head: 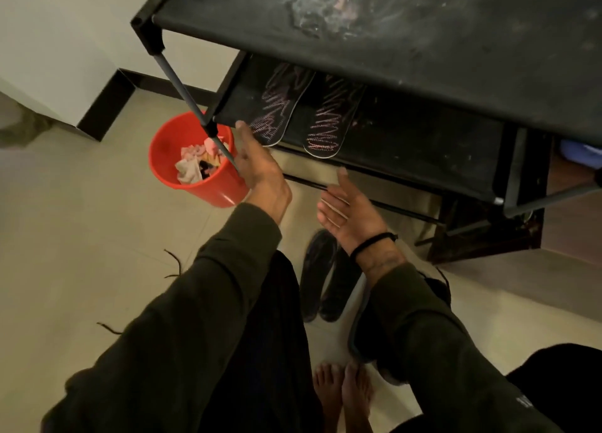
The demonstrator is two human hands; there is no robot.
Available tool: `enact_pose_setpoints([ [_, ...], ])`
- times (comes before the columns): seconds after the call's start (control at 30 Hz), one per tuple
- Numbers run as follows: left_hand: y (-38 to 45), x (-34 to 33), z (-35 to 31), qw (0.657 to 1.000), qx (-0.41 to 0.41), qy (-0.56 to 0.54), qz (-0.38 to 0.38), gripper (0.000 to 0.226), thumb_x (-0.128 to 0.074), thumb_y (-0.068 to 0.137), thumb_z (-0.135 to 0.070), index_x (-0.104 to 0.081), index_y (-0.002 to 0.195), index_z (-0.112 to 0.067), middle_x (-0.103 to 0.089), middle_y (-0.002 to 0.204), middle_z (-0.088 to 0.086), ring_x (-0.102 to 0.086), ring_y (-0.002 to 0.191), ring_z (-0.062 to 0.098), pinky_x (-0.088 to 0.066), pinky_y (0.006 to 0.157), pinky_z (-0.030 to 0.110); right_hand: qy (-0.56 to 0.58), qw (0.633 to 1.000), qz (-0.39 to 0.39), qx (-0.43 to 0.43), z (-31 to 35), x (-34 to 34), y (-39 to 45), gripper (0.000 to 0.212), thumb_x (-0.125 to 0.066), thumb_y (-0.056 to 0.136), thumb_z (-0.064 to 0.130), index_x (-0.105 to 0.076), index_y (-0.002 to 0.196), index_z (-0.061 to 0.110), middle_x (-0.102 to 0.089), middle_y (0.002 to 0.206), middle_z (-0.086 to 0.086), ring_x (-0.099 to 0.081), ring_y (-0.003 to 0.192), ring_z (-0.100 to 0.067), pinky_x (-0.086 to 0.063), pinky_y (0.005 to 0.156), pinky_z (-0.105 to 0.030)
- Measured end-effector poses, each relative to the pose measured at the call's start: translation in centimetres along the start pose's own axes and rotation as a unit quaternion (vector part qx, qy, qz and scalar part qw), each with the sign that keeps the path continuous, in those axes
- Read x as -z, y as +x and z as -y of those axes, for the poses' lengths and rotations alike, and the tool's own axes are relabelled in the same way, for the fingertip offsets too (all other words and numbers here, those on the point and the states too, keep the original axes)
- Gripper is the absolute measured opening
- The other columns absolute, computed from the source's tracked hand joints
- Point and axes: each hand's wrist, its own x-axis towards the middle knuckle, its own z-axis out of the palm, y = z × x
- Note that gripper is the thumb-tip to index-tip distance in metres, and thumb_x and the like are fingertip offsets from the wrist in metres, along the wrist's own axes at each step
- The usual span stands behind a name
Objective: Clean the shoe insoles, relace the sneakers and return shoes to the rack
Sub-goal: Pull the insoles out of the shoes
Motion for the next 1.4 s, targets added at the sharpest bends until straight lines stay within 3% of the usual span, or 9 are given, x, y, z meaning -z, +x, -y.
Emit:
enact_pose_setpoints([
  [0.07, -0.2, 0.2, -1.7, 1.0, 0.005, 0.018, -0.007, 0.041, -0.067, 0.084, -0.06, -0.064, 0.098, -0.022, -0.071, 0.1, 0.003, -0.067, 0.088, 0.018, -0.052, 0.077, 0.03, -0.014, 1.0, 0.008, 0.01, 0.8, -2.2, 0.0, 0.049, -0.076, 0.082, 0.052, -0.066, 0.111, 0.015, -0.068, 0.118, -0.006, -0.066, 0.108, -0.021, -0.056, 0.095, -0.038],
  [0.13, -0.9, 0.0, -3.1, 1.0, 0.013, 0.014, -0.013, 0.021, -0.068, 0.094, -0.032, -0.058, 0.08, -0.02, -0.062, 0.077, 0.0, -0.055, 0.069, 0.013, -0.046, 0.061, 0.026, -0.014, 1.0, 0.0, 0.022, 1.6, -3.9, 0.4, 0.04, -0.077, 0.084, 0.045, -0.066, 0.107, 0.014, -0.07, 0.111, -0.004, -0.067, 0.097, -0.016, -0.057, 0.091, -0.034],
  [0.2, -1.5, 0.1, -4.0, 1.0, 0.024, 0.016, -0.005, 0.02, -0.067, 0.094, -0.018, -0.057, 0.077, -0.019, -0.063, 0.073, 0.0, -0.058, 0.07, 0.014, -0.053, 0.066, 0.028, 0.005, 0.999, -0.018, 0.03, 2.5, -5.2, 0.7, 0.025, -0.074, 0.089, 0.034, -0.066, 0.101, 0.013, -0.069, 0.098, -0.002, -0.063, 0.079, -0.013, -0.056, 0.08, -0.029],
  [0.3, -2.5, 0.7, -4.3, 0.999, 0.038, 0.008, 0.033, 0.005, -0.07, 0.092, -0.02, -0.07, 0.092, -0.015, -0.071, 0.075, -0.001, -0.063, 0.071, 0.012, -0.057, 0.071, 0.028, 0.02, 0.997, -0.058, 0.046, 3.4, -5.9, 0.6, 0.013, -0.071, 0.092, 0.024, -0.067, 0.096, 0.012, -0.068, 0.086, -0.003, -0.059, 0.064, -0.01, -0.054, 0.066, -0.025],
  [0.4, -4.7, 2.1, -3.7, 0.996, 0.059, -0.013, 0.065, 0.018, -0.072, 0.091, -0.023, -0.074, 0.108, -0.016, -0.075, 0.088, -0.002, -0.063, 0.072, 0.01, -0.053, 0.068, 0.024, 0.018, 0.994, -0.068, 0.082, 3.3, -5.7, -1.3, 0.021, -0.074, 0.09, 0.023, -0.07, 0.103, 0.008, -0.071, 0.084, -0.004, -0.062, 0.062, -0.01, -0.055, 0.07, -0.027],
  [0.57, -9.9, 5.9, -2.0, 0.987, 0.122, -0.034, 0.102, 0.019, -0.077, 0.088, -0.023, -0.075, 0.107, -0.02, -0.076, 0.101, -0.001, -0.07, 0.089, 0.012, -0.055, 0.071, 0.027, -0.002, 0.987, -0.072, 0.141, 1.5, -3.6, -7.1, 0.033, -0.078, 0.086, 0.025, -0.071, 0.111, 0.006, -0.076, 0.096, -0.01, -0.067, 0.076, -0.012, -0.057, 0.074, -0.028],
  [0.8, -20.2, 14.9, -2.0, 0.98, 0.124, -0.061, 0.146, 0.04, -0.082, 0.083, -0.019, -0.07, 0.121, -0.017, -0.077, 0.105, 0.001, -0.071, 0.101, 0.017, -0.056, 0.085, 0.032, -0.027, 0.978, -0.05, 0.201, -2.8, 0.9, -18.8, 0.015, -0.073, 0.088, 0.025, -0.071, 0.09, 0.01, -0.074, 0.089, -0.013, -0.067, 0.078, -0.018, -0.054, 0.073, -0.029],
  [1.13, -30.1, 24.1, -2.8, 0.965, 0.123, -0.065, 0.224, 0.032, -0.077, 0.082, -0.019, -0.07, 0.114, -0.019, -0.071, 0.101, 0.004, -0.067, 0.083, 0.013, -0.051, 0.09, 0.035, -0.046, 0.961, -0.001, 0.273, -7.6, 4.5, -32.7, 0.022, -0.082, 0.076, 0.032, -0.07, 0.072, 0.013, -0.069, 0.087, -0.013, -0.062, 0.075, -0.019, -0.052, 0.076, -0.032],
  [1.4, -33.3, 24.2, -3.8, 0.947, 0.072, -0.062, 0.306, 0.047, -0.074, 0.076, -0.015, -0.068, 0.123, -0.018, -0.07, 0.1, 0.002, -0.063, 0.078, 0.013, -0.049, 0.085, 0.033, -0.094, 0.931, 0.013, 0.354, -7.0, 4.6, -36.8, 0.033, -0.079, 0.069, 0.046, -0.073, 0.082, 0.016, -0.07, 0.091, -0.01, -0.064, 0.084, -0.023, -0.053, 0.083, -0.042],
])
